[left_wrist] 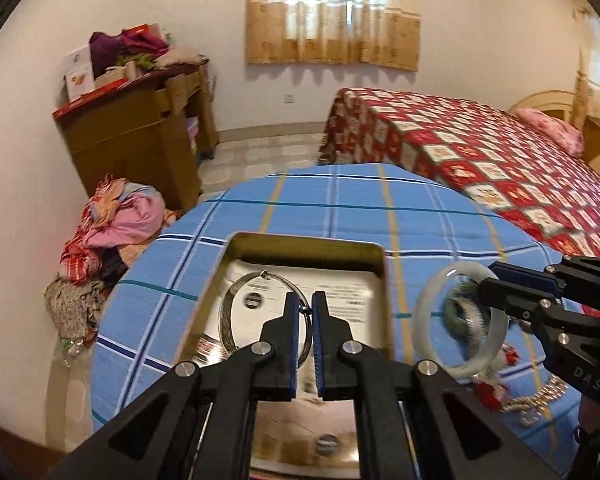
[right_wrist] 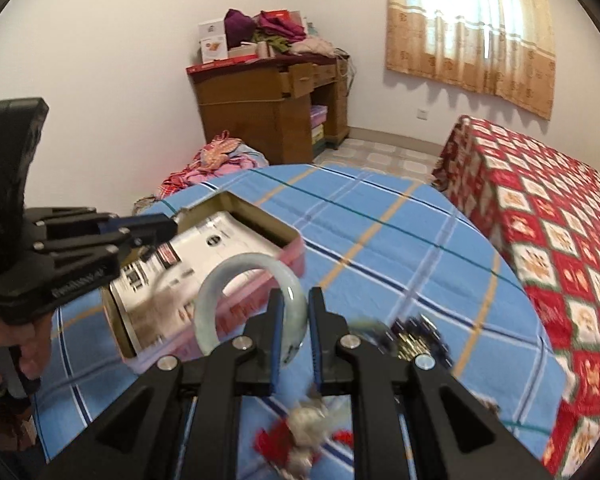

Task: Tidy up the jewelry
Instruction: 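Carry the silver bangle with the left tool while the right tool carries the jade bangle into the tin, then open both tools to drop the bangles in the tin and withdraw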

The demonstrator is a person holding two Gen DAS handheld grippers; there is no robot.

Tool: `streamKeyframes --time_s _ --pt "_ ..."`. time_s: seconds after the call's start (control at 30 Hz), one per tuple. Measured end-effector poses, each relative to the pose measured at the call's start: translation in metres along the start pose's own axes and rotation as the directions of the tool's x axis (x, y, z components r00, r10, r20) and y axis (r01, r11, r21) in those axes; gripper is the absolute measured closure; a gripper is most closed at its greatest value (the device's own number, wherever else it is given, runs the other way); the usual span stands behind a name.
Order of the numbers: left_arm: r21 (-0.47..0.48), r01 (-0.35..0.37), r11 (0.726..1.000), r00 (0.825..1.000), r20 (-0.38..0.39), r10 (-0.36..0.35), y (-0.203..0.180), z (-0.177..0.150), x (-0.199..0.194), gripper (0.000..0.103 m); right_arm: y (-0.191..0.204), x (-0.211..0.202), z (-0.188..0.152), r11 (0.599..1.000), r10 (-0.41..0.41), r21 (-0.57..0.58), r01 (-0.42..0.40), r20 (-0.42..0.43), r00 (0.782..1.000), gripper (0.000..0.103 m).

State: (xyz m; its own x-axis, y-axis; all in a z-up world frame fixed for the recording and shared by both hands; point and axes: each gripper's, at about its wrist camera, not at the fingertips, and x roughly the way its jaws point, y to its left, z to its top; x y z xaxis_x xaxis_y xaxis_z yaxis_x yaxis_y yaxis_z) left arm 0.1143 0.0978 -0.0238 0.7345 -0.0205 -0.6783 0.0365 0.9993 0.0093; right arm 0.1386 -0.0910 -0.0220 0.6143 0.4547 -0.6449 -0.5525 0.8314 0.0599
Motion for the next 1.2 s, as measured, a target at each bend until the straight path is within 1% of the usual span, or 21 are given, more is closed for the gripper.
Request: streamKeyframes --time_s 0.13,0.27,0.5,0.67,0.7,0.77,0.9,0.97,1.07,1.13,1.2 --pt "-0.016 -0.016 1.000 1.000 -0.003 0.016 0.014 0.004 0.008 0.098 0.015 0.019 0.018 0.999 0.010 -0.030 -0.010 -0.006 1.000 0.089" --pt "-0.012 -0.024 1.000 1.000 -0.008 0.024 0.019 0.009 0.017 0.098 0.026 0.040 0.030 0.999 0.003 -0.048 -0.004 -0.017 1.000 0.089" --pt "-0.008 -0.028 1.000 0.999 -0.028 0.028 0.025 0.012 0.039 0.098 0.031 0.073 0.031 0.999 -0.027 -0.048 0.024 -0.059 0.998 0.089" --pt "0.021 -0.002 1.000 0.998 -0.055 0.003 0.020 0.008 0.052 0.098 0.034 0.086 0.025 0.997 -0.046 -0.067 0.039 -0.104 0.994 0.089" --pt "0.026 -0.004 1.000 0.998 -0.064 0.006 0.019 0.005 0.056 0.098 0.034 0.088 0.022 0.997 -0.049 -0.070 0.041 -0.116 0.992 0.088" --pt "0.018 0.005 1.000 0.996 -0.095 -0.003 0.019 0.001 0.064 0.098 0.034 0.087 0.019 0.995 -0.061 -0.081 0.052 -0.114 0.992 0.088" --pt "0.004 -0.004 1.000 0.990 -0.138 0.005 0.025 -0.006 0.074 0.098 0.036 0.081 0.016 0.993 -0.076 -0.100 0.062 -0.132 0.988 0.088" --pt "-0.007 0.007 1.000 0.987 -0.160 -0.008 0.027 -0.007 0.074 0.098 0.040 0.080 0.014 0.991 -0.086 -0.114 0.071 -0.136 0.987 0.089" --pt "0.038 0.007 0.999 0.979 -0.206 0.001 0.018 -0.013 0.074 0.098 0.041 0.073 0.008 0.991 -0.087 -0.113 0.070 -0.154 0.984 0.089" --pt "0.042 -0.004 0.999 0.981 -0.192 0.012 0.017 -0.014 0.070 0.098 0.043 0.069 0.005 0.991 -0.085 -0.116 0.066 -0.163 0.983 0.089" --pt "0.022 -0.004 1.000 0.983 -0.183 0.008 0.020 -0.016 0.066 0.098 0.043 0.066 0.002 0.992 -0.076 -0.111 0.058 -0.169 0.983 0.089"
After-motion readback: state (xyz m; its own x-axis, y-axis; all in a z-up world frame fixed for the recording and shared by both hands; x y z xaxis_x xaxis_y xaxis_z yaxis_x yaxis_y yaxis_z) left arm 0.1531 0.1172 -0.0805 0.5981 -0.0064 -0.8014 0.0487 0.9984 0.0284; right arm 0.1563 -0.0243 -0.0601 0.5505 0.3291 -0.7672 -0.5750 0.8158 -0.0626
